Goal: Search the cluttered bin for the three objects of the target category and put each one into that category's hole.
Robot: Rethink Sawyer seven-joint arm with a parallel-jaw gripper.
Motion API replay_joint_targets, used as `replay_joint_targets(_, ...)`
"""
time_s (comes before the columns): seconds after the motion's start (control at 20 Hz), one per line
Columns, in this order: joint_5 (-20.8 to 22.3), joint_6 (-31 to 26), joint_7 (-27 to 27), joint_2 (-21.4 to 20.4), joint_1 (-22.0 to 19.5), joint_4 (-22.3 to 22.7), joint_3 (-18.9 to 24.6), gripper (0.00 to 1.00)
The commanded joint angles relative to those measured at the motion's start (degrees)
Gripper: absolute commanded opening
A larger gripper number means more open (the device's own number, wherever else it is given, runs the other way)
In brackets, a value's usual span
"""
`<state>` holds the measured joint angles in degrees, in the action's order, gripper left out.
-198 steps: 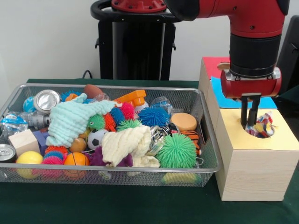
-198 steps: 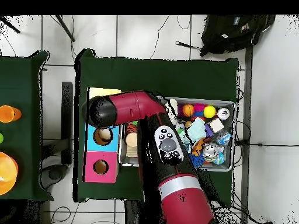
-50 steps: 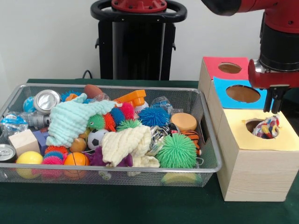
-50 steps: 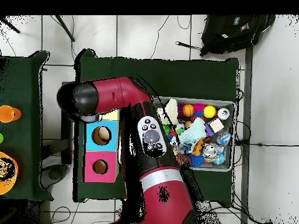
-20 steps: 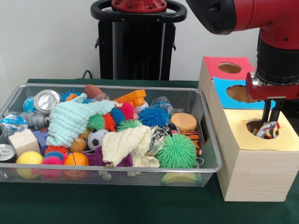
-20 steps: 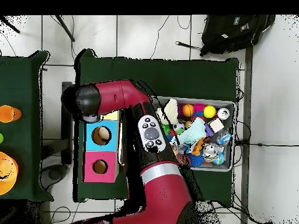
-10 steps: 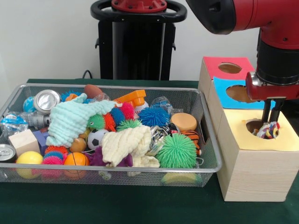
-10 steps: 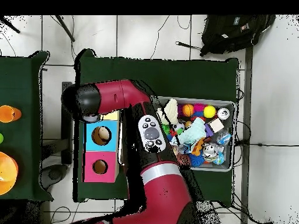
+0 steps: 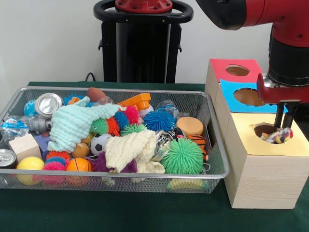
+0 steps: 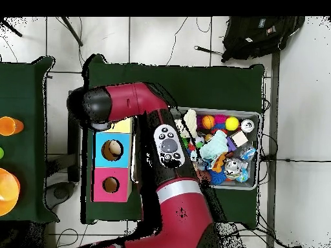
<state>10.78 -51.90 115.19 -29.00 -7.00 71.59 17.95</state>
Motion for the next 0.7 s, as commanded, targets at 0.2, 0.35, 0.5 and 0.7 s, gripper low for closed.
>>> replay_joint_targets(0.2, 0.2, -9.9, 1.8, 1.2, -0.5, -5.6, -1.2, 0.0)
replay_joint_targets(0.35, 0.5, -9.7, 1.2, 2.4, -0.8, -6.8, -1.0, 0.0)
replay_joint_targets(0.5, 0.9, -10.3, 0.5, 3.3, -1.1, -8.4, -0.9, 0.0)
replay_joint_targets(0.7, 1.3, -10.3, -1.0, 4.2, -2.0, -9.5, -0.7, 0.0)
